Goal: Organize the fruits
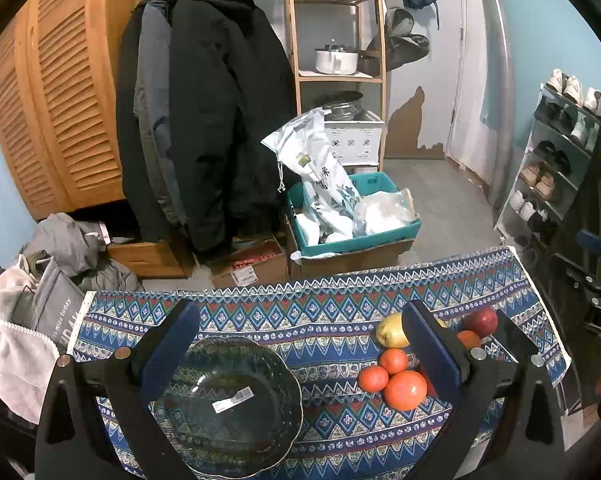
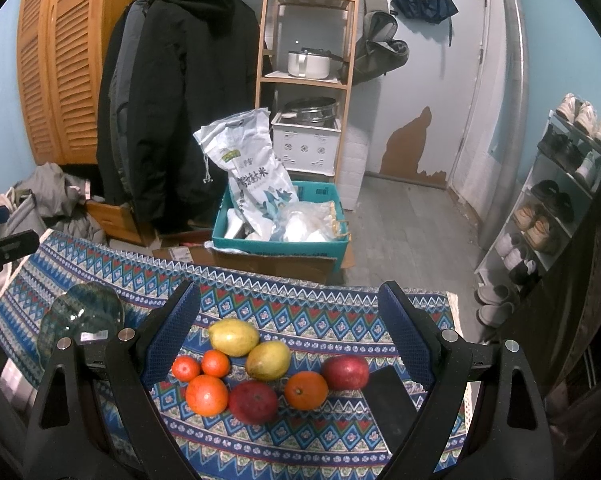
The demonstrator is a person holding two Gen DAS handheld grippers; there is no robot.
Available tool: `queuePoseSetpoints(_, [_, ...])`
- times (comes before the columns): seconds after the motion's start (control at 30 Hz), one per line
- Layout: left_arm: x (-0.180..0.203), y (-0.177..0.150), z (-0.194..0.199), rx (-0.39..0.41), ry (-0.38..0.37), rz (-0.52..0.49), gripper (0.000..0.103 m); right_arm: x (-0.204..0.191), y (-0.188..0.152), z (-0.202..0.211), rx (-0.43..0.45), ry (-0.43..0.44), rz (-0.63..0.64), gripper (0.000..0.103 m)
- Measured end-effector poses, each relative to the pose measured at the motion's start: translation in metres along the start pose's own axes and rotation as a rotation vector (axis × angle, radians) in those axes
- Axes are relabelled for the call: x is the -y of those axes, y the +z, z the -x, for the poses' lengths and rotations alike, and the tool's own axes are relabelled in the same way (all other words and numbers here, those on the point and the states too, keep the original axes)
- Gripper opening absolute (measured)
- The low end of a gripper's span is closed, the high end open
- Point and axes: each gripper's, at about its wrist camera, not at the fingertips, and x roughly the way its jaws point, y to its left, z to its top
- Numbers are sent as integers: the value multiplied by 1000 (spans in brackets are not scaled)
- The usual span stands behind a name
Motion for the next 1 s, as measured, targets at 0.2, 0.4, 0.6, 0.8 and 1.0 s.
queuePoseSetpoints(0.2, [0,-4,0,-7,2,-3,102,0,-3,-1,-2,-1,-1,89])
queuePoseSetpoints(0.4, [0,-1,-3,-20,3,-2,102,-5,-11,-2,-5,0,1,89])
queuePoseSetpoints(0.6, [-2,0,-4,-20,9,8,103,-4,-10,-1,-8,-7,3,89])
queuePoseSetpoints(0.8, [-2,1,-6,-24,9,7,103,-2,-8,-1,-16,-8,7,89])
queuePoseSetpoints(1.0, [0,-1,-11,-36,1,-6,103,-1,-7,-2,-21,-6,6,89])
